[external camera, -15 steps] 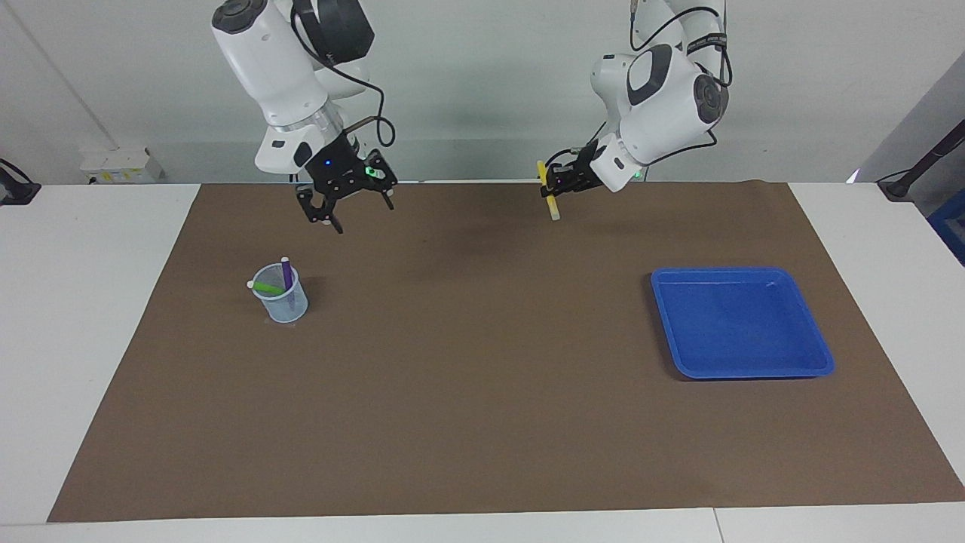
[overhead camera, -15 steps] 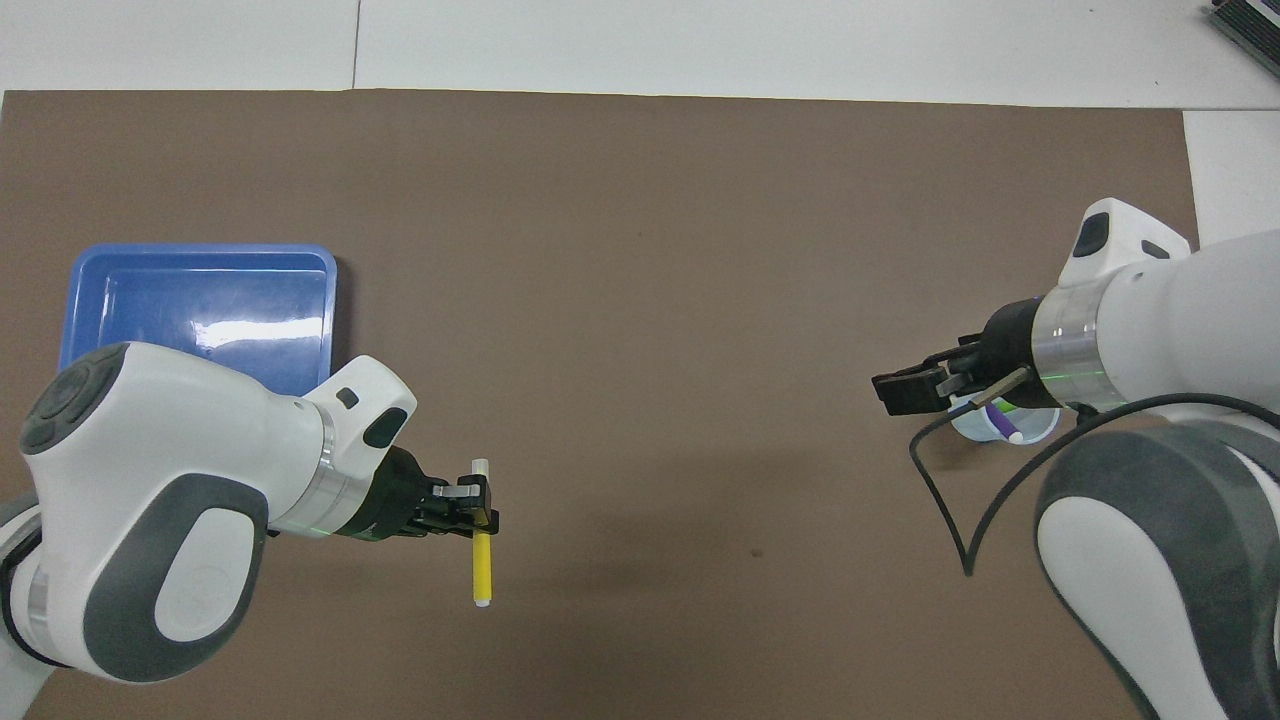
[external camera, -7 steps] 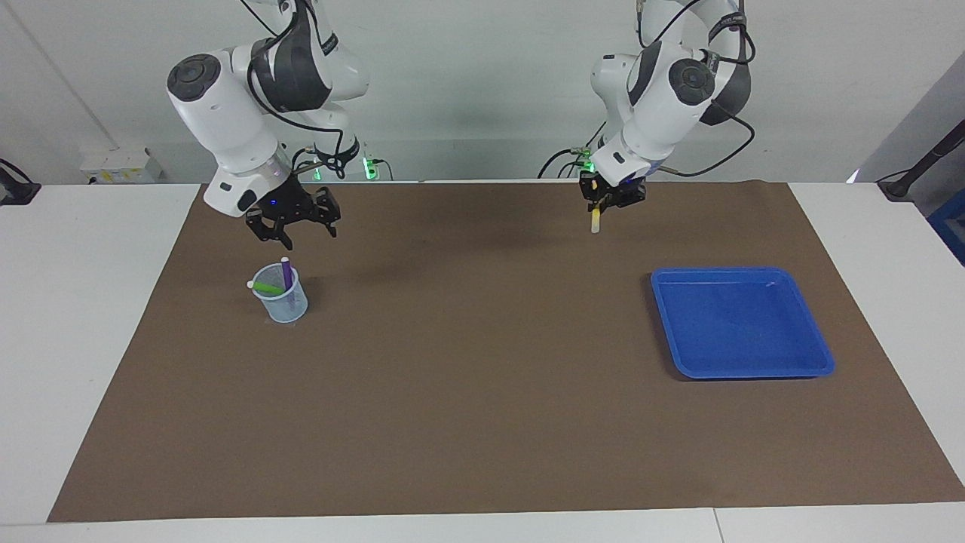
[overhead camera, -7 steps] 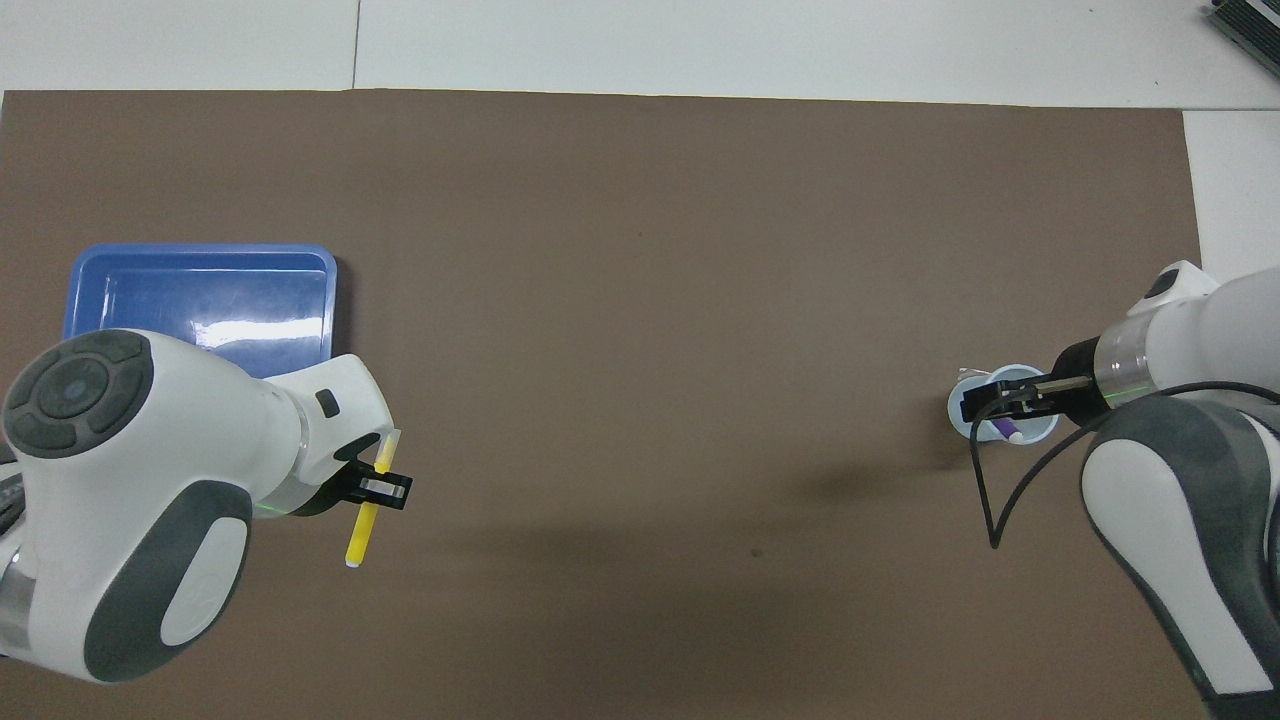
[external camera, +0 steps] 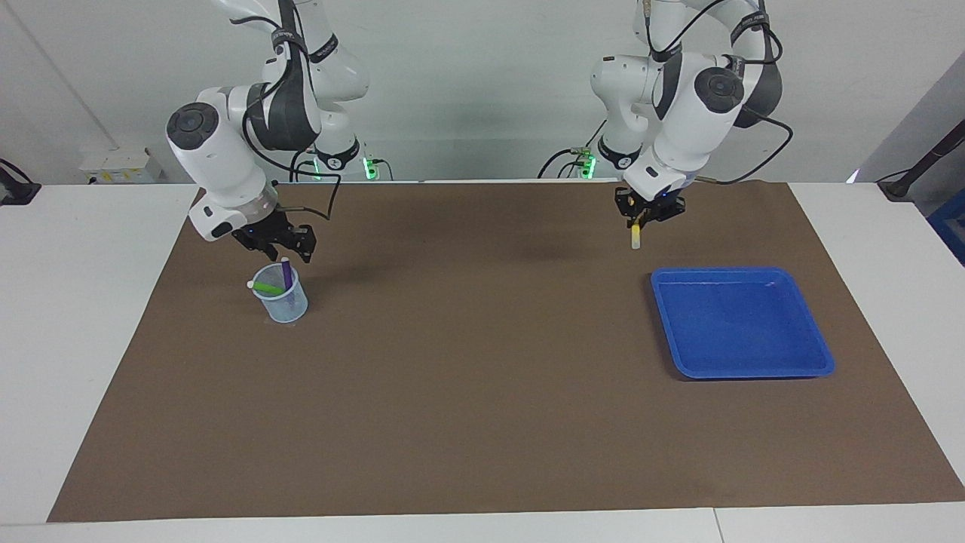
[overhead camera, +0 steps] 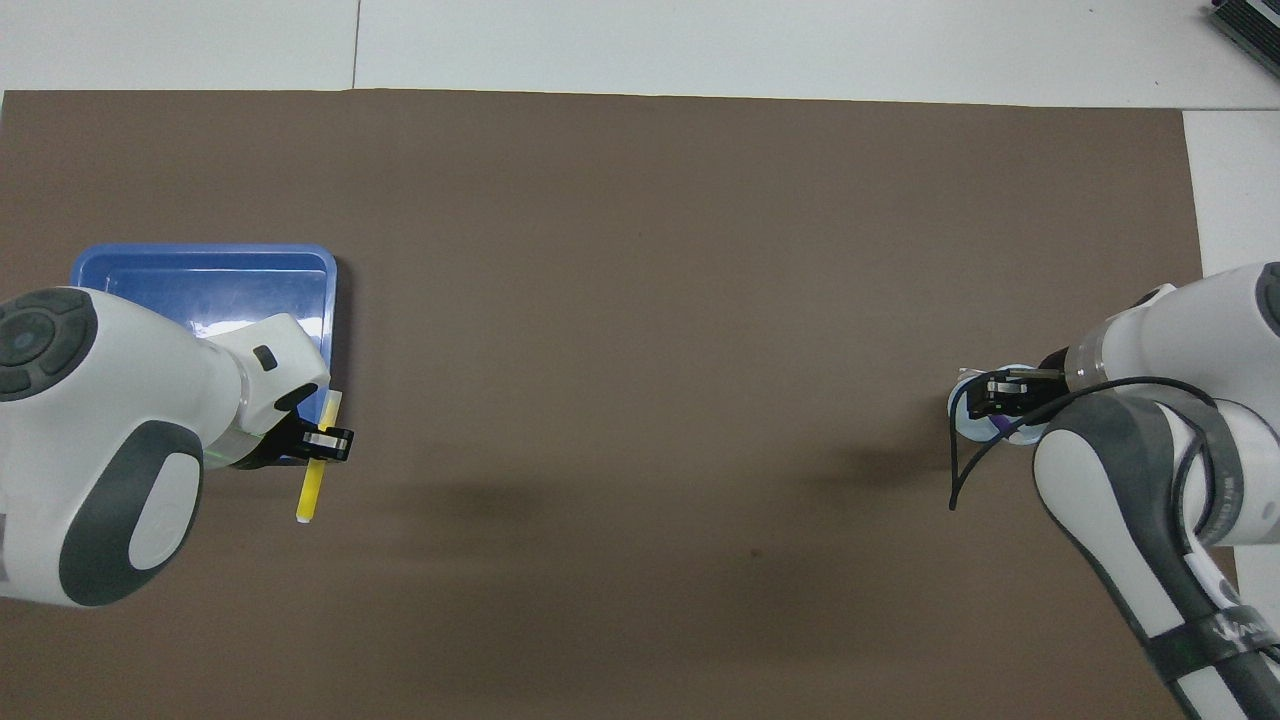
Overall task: Right arm passes pens to left for tray arrangement
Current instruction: 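Place the yellow pen in the tray while the right gripper lifts purple pen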
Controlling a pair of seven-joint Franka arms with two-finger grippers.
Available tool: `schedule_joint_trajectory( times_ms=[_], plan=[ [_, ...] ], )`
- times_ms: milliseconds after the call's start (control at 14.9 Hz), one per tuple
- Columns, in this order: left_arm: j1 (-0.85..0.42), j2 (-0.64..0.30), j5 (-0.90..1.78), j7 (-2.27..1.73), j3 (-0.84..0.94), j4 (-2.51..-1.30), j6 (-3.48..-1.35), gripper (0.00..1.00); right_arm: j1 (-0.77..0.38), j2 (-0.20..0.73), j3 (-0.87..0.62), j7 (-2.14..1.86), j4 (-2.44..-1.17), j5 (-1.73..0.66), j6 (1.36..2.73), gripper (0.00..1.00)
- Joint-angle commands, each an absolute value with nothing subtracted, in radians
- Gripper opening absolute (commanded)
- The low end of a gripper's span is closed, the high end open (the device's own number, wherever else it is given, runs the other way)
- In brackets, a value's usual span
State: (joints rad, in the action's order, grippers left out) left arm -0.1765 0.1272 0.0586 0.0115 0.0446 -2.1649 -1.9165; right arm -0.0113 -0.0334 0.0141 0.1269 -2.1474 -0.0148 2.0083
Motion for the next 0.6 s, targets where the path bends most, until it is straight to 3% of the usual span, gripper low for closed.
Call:
schedule_joint_trajectory(
  times_ms=[0,536],
  plan=[
    [-0.114,0.072,0.023,0.026,0.051,-2.168,-1.992,0.0,0.009,-0.04,0.002,0.137,-2.174,0.035,2.026,0.62],
    [-0.026,-0.115,-0.05,0.026,0.051,-2.16,-2.215,0.0,0.026,-0.074,0.002,0.12,-2.246,0.049,2.036,0.61]
  ],
)
